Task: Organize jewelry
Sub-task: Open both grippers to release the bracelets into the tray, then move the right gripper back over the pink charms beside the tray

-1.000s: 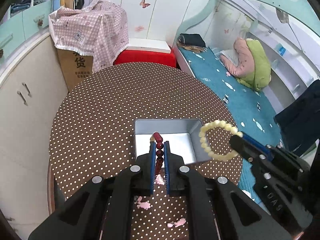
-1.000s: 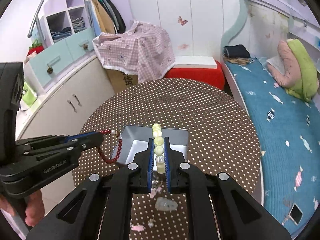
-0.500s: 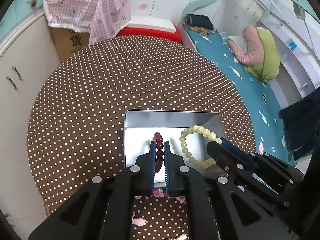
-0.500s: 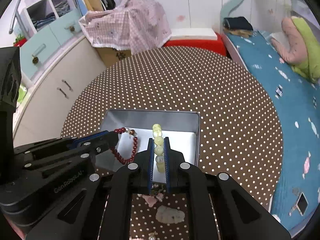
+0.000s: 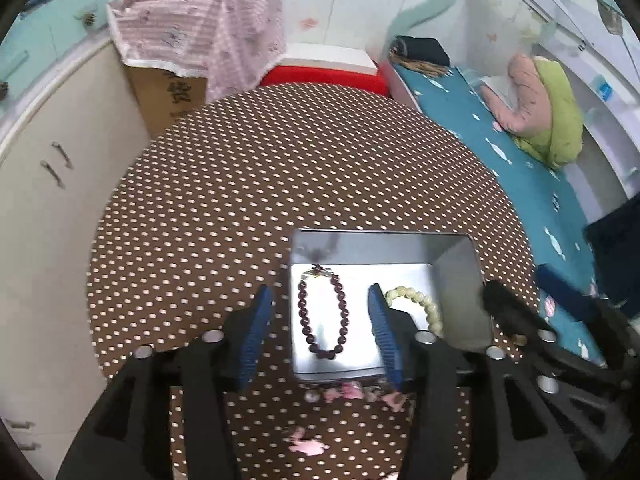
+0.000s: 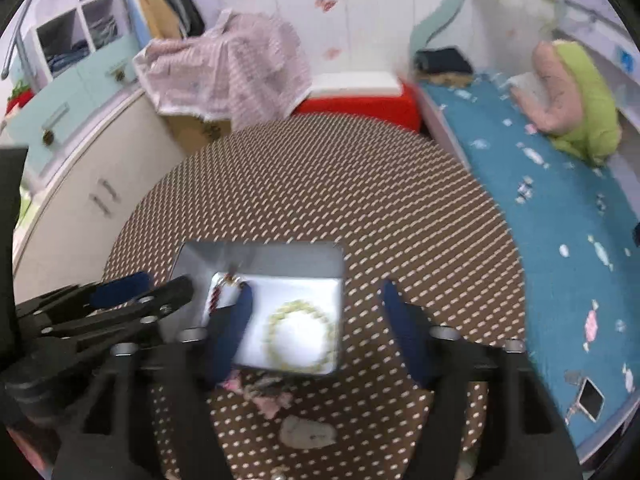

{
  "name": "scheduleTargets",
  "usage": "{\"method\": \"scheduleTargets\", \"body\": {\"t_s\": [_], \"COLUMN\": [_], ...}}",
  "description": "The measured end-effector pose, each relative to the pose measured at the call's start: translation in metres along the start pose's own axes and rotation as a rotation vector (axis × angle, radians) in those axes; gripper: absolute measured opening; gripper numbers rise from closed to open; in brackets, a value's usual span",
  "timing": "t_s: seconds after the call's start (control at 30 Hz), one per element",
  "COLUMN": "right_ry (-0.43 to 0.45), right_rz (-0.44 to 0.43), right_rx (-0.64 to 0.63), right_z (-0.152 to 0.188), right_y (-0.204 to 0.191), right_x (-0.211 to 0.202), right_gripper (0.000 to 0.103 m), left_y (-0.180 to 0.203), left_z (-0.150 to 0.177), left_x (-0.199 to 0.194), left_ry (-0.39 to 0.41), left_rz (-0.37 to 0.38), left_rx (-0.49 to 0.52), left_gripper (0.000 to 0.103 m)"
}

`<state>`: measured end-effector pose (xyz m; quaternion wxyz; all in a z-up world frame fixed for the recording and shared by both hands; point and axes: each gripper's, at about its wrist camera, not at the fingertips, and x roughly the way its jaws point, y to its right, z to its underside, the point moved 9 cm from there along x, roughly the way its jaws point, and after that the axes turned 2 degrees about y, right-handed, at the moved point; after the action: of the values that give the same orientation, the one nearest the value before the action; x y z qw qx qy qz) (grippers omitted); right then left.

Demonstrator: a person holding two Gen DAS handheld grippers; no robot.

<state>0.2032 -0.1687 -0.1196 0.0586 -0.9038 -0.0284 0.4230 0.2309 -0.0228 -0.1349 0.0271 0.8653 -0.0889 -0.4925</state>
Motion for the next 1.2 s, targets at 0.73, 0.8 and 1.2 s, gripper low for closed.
{"method": "scheduleTargets", "body": {"t_s": [0.73,0.8,1.2], "right_ry": [0.008,0.009,-0.034], "right_rz": [0.061,0.079,0.091], "right_rx": [0.023,0.027,-0.019], "right_z": [0.030,0.036,0.089], "right_y": [0.039,0.046,0.045], "right_x": [-0.035,-0.038,-0.048], "right_gripper": [0.070,0.070,0.073], "left_y": [-0.033,-0.034,-0.042], "left_z": [0.043,0.050,0.100], "left_x": [-0.022,-0.023,-0.026], "left_ry": [-0.012,-0.017,-0.073], "left_rz": [-0.017,-0.016,-0.018], "left_rx": [-0.026,-0.023,-0.032], "left_gripper": [0.061,0.062,0.065]}}
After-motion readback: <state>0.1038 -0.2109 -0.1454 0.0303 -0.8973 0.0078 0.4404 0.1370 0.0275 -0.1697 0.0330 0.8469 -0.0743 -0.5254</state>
